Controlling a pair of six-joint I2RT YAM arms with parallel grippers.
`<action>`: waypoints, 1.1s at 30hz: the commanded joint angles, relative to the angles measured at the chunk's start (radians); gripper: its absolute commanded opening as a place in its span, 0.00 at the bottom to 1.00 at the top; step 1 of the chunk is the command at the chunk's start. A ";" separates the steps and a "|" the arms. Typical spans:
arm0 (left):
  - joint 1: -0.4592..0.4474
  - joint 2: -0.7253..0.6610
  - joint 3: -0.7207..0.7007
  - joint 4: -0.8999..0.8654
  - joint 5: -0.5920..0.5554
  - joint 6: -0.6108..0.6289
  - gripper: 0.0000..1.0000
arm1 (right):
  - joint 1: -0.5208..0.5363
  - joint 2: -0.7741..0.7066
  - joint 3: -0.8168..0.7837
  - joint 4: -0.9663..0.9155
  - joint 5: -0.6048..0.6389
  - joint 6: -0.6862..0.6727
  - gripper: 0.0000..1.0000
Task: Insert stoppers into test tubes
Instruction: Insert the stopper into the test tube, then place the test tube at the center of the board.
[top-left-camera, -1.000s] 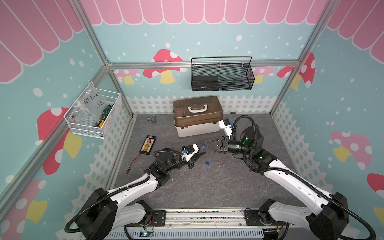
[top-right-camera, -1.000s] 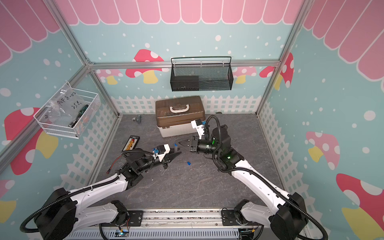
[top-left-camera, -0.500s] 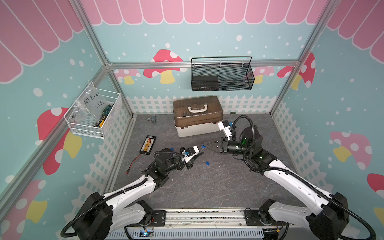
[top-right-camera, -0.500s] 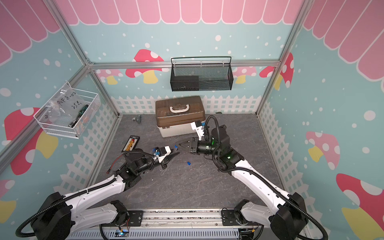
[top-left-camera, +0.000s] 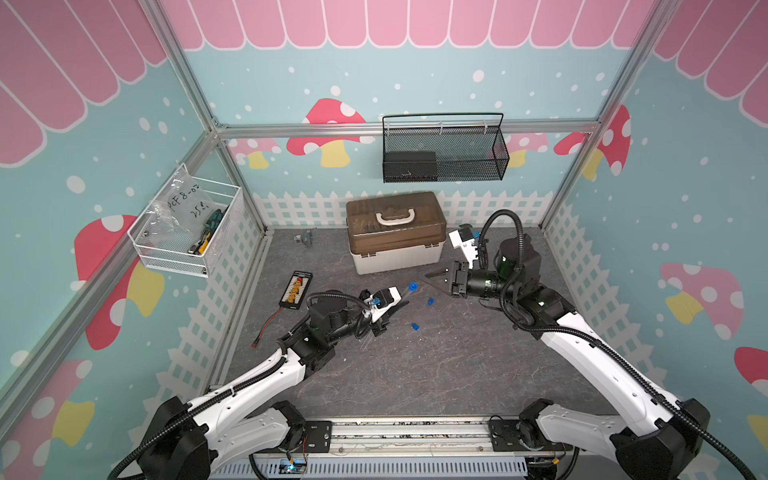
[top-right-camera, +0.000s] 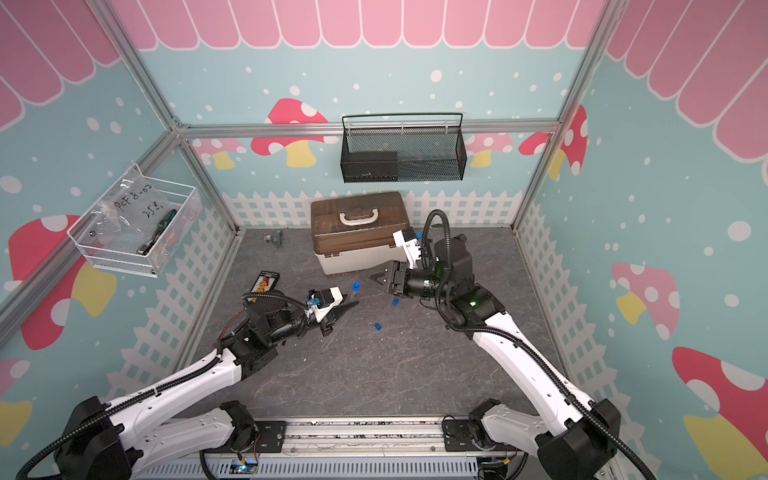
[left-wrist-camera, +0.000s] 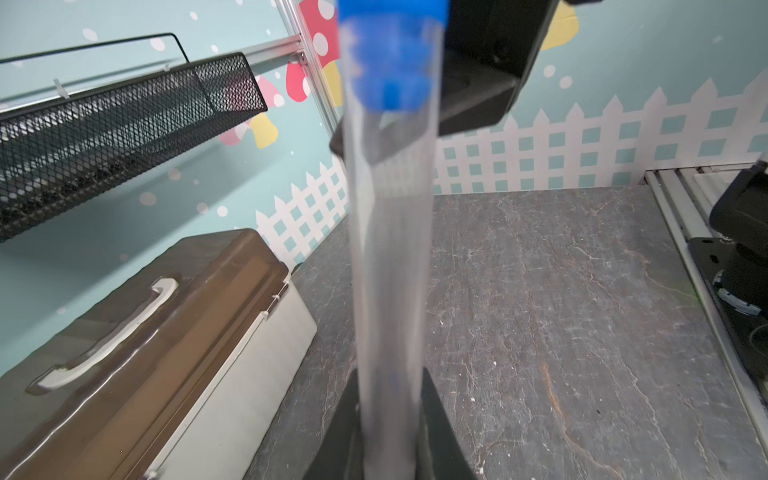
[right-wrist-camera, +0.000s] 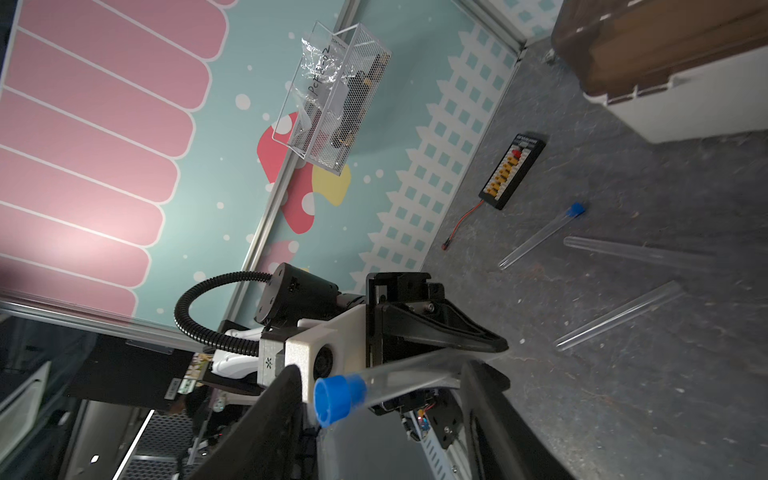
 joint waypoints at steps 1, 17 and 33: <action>-0.003 0.007 0.034 -0.300 -0.110 -0.032 0.00 | -0.024 -0.054 -0.025 -0.059 0.049 -0.061 0.63; 0.139 0.021 0.147 -0.919 -0.369 -0.016 0.00 | -0.062 -0.074 -0.182 -0.359 0.304 -0.274 0.59; 0.248 0.239 0.143 -1.001 -0.461 -0.040 0.00 | -0.062 -0.089 -0.238 -0.343 0.290 -0.297 0.59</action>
